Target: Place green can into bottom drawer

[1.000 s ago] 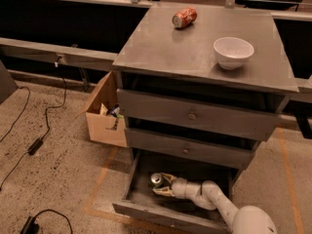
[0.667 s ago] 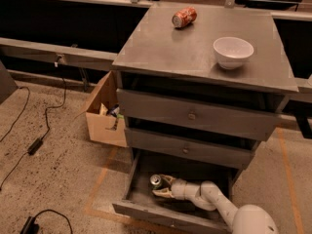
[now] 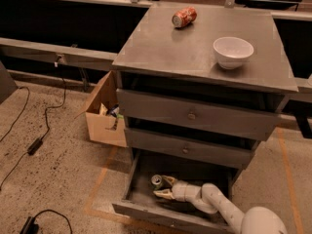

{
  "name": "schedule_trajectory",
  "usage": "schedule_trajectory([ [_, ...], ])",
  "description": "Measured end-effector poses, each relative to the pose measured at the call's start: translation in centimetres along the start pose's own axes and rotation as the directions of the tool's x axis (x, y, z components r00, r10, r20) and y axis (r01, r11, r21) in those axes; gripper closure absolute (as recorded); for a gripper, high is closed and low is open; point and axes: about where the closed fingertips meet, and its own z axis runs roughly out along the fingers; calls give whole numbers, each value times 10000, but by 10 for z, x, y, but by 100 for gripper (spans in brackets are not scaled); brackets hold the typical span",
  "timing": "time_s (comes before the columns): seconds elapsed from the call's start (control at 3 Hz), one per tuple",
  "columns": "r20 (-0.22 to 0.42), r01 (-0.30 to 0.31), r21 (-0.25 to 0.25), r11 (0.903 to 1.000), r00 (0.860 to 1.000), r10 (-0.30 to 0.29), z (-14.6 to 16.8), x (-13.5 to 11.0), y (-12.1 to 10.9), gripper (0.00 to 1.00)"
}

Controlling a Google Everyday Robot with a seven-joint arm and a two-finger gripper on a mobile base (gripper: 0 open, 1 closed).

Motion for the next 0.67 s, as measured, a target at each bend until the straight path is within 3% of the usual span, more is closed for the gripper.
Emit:
schedule_trajectory([
  [0.67,-631,-324,1632,9861,9971,432,-71,-20,0,0],
])
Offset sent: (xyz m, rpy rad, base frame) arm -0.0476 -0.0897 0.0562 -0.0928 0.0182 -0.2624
